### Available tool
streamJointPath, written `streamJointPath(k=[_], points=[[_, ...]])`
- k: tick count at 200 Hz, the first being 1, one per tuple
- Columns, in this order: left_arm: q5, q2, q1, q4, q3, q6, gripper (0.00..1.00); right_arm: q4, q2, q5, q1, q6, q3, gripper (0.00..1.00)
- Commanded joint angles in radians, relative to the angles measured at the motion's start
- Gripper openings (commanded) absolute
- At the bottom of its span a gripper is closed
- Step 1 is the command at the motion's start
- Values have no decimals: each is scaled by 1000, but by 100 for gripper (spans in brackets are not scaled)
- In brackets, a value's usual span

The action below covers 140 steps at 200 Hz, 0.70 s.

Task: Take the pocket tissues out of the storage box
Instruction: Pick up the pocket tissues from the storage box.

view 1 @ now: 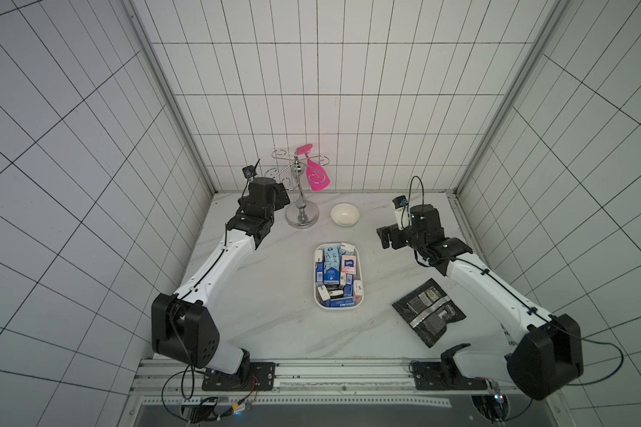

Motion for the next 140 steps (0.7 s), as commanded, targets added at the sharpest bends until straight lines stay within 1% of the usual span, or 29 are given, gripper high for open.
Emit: streamJointPath(k=[1, 11, 19, 47, 70, 90, 95, 109, 140], points=[[170, -22, 3, -78, -160, -110, 98, -174, 54, -104, 56, -35, 55, 98], [195, -56, -8, -12, -225, -104, 98, -191, 82, -94, 93, -58, 60, 97], [177, -78, -23, -5, -249, -97, 98, -199, 107, -84, 115, -73, 65, 97], [-42, -95, -117, -42, -300, -33, 98, -197, 202, -68, 142, -101, 96, 97], [-147, -94, -152, -18, -382, -45, 98, -179, 260, -54, 146, -119, 123, 96], [-157, -110, -154, 32, -458, -63, 98, -159, 298, -47, 146, -141, 152, 94], [-157, -113, -153, 39, -468, -68, 98, -156, 309, -45, 147, -148, 163, 93], [-163, -121, -154, 49, -479, -84, 98, -157, 344, -43, 146, -159, 201, 91], [-171, -99, -154, 52, -467, -60, 98, -153, 414, -80, 147, -200, 282, 82]])
